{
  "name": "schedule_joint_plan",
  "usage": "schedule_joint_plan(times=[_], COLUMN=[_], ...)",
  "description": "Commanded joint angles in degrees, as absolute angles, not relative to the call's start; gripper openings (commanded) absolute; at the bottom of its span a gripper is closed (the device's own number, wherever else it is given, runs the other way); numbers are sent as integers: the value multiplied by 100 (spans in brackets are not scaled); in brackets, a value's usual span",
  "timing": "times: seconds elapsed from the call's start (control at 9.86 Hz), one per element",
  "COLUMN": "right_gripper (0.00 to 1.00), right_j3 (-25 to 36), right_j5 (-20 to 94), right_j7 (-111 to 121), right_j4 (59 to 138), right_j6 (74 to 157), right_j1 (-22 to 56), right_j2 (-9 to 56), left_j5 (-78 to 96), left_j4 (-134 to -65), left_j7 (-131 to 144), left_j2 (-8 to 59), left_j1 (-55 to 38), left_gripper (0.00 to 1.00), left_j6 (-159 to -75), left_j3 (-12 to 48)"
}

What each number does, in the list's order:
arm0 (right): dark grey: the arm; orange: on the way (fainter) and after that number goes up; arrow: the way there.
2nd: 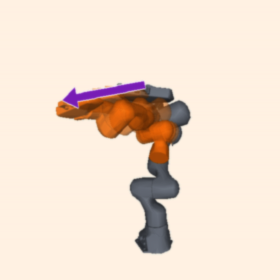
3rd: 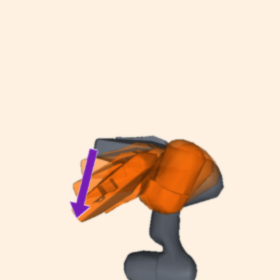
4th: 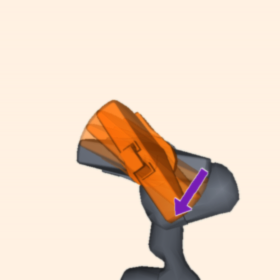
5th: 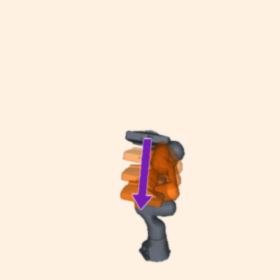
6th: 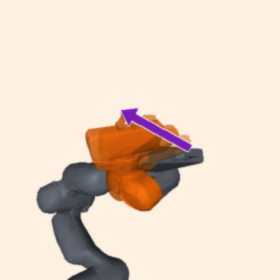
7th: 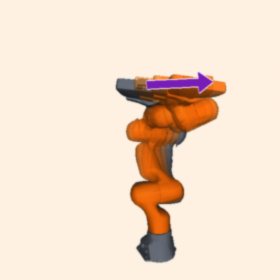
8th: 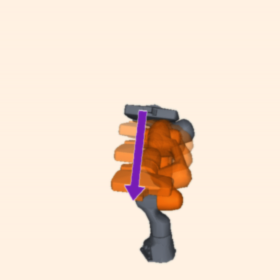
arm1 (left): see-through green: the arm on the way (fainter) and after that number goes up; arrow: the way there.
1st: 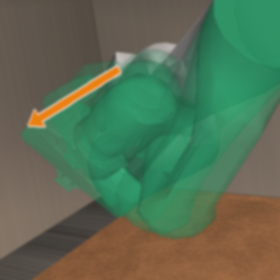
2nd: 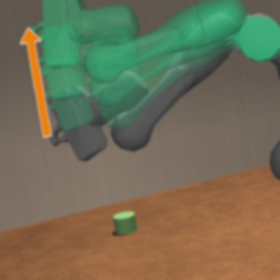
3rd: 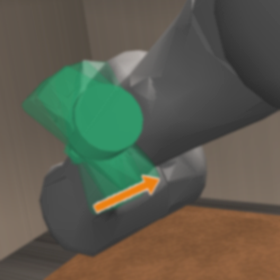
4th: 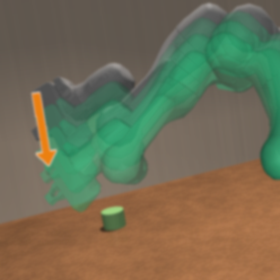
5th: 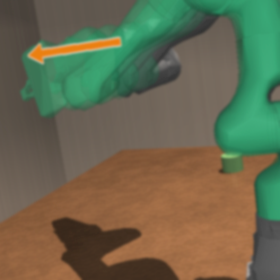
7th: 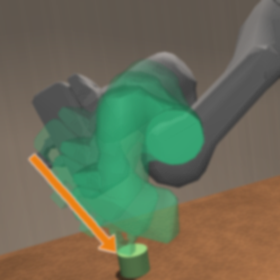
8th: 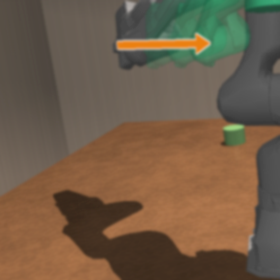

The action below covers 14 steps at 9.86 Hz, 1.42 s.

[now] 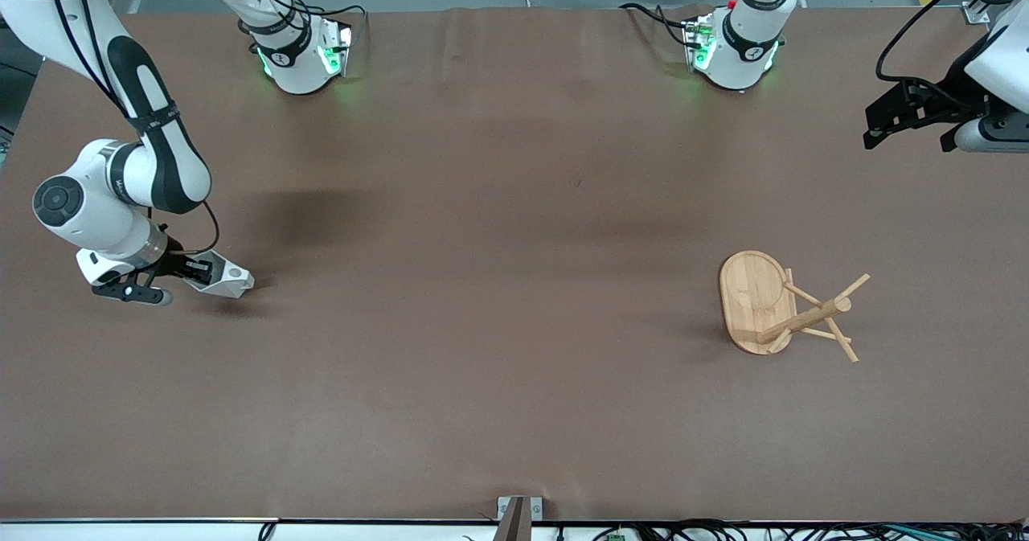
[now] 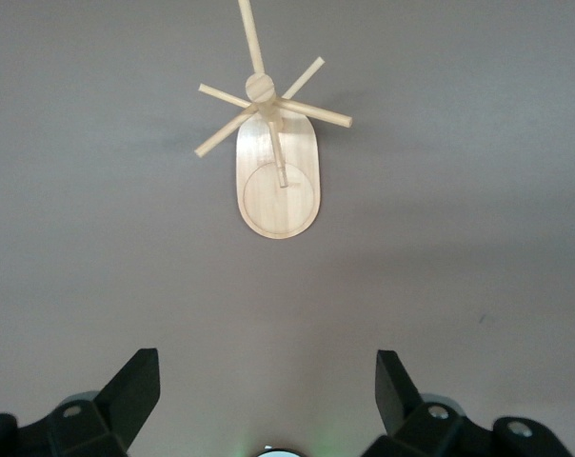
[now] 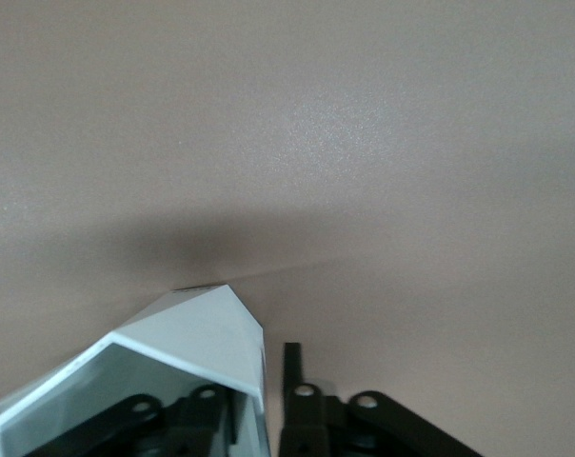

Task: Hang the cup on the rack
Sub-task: 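Lift the cup with the right gripper while the left gripper approaches it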

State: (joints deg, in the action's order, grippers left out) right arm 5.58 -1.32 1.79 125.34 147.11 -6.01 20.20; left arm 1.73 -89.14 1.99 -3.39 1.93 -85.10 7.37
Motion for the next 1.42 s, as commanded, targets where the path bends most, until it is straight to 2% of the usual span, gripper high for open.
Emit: schedule_joint_plan(times=[0.0,0.1,0.2,0.51,0.71,0.81,1.12,1.32], right_gripper=[0,0,0,0,0,0,0,0], right_j3=[475,483,475,81,-26,-35,-149,-158], right_j5=[-123,-123,-123,-27,1802,2420,4379,5742], right_j7=[429,927,1471,1811,1941,1942,2352,2697], right_j4=[12498,12481,12324,11149,10479,10407,10467,10766], right_j6=[14705,14643,14190,12206,10878,10594,10196,10178], right_j1=[-607,-554,-545,-501,-527,-501,-204,192], right_j2=[2004,1952,1821,1399,1336,1232,1195,1204], left_j5=[438,466,457,457,475,518,940,932], left_j4=[-8992,-8991,-8991,-9000,-8991,-8991,-8930,-8467], left_j7=[115,97,140,115,-25,-35,-44,-27], left_j2=[-63,121,254,571,702,747,861,1167], left_j1=[97,18,-87,-692,-1070,-1281,-1853,-2344], left_gripper=[100,100,100,100,100,100,100,100], left_j6=[-8586,-8717,-9023,-9360,-9684,-9903,-10536,-10626], left_j3=[843,983,1132,1336,1432,1520,1591,1600])
